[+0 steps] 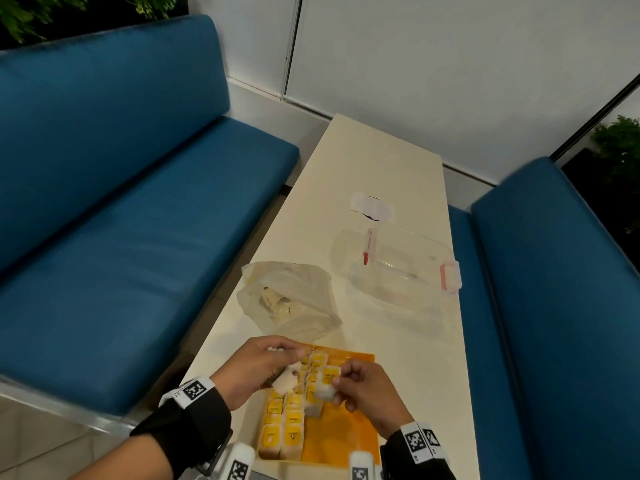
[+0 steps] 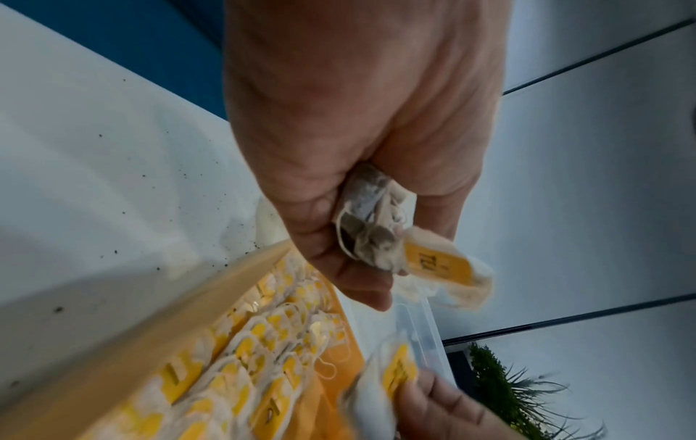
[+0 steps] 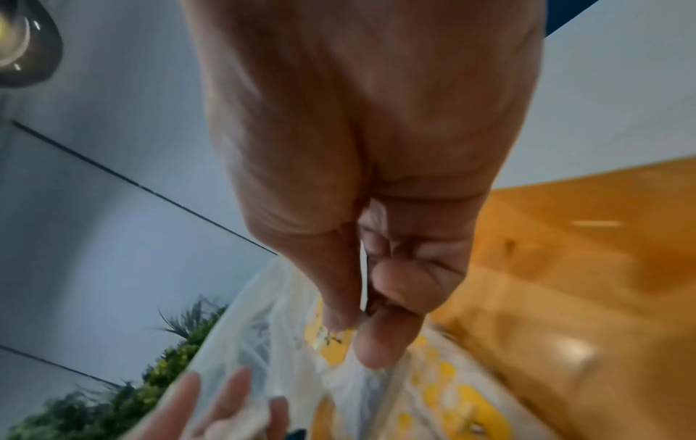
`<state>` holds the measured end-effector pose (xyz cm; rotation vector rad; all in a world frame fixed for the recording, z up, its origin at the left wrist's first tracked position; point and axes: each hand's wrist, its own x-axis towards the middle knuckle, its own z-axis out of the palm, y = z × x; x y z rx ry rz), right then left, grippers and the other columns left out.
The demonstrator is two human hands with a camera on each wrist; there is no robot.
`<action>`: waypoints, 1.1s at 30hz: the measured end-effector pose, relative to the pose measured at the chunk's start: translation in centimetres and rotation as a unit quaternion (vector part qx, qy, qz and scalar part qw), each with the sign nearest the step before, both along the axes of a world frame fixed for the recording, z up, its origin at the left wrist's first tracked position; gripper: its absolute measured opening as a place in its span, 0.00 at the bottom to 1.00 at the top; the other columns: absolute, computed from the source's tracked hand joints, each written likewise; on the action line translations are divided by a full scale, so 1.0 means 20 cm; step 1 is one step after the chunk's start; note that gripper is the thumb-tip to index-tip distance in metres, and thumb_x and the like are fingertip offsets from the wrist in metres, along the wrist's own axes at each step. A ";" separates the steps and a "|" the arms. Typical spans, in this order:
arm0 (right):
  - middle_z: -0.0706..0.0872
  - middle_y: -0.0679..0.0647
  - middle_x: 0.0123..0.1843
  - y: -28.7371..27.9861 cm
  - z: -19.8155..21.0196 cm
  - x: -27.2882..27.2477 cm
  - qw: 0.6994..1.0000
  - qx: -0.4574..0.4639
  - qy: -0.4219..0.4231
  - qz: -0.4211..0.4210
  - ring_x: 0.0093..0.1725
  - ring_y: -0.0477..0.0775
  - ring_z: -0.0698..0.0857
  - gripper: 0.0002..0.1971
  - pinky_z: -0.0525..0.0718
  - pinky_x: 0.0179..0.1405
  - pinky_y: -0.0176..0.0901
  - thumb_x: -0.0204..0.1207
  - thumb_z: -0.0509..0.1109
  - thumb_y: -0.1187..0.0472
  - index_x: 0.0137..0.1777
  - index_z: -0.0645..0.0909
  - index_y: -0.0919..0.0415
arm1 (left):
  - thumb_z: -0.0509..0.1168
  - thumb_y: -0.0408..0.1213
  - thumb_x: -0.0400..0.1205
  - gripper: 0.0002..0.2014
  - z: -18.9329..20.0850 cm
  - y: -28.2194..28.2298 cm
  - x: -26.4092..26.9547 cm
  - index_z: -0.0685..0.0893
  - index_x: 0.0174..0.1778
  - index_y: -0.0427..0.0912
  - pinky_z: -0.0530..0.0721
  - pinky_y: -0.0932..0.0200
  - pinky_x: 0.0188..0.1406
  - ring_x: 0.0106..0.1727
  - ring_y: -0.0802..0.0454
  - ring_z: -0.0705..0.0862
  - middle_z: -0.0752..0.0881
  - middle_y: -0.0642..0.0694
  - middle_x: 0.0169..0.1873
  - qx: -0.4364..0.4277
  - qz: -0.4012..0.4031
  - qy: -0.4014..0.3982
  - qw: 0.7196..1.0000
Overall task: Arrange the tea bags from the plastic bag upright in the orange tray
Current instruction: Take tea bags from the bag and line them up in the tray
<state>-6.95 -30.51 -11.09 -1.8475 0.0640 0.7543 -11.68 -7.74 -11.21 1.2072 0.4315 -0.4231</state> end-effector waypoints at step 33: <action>0.87 0.60 0.31 0.09 -0.34 -0.12 0.988 -0.151 0.016 -0.016 0.25 0.53 0.86 0.08 0.85 0.27 0.43 0.78 0.73 0.65 0.44 0.75 0.60 | 0.67 0.41 0.85 0.11 -0.07 -0.02 -0.06 0.94 0.52 0.43 0.81 0.51 0.56 0.66 0.45 0.86 0.92 0.47 0.57 0.014 0.036 0.058 0.998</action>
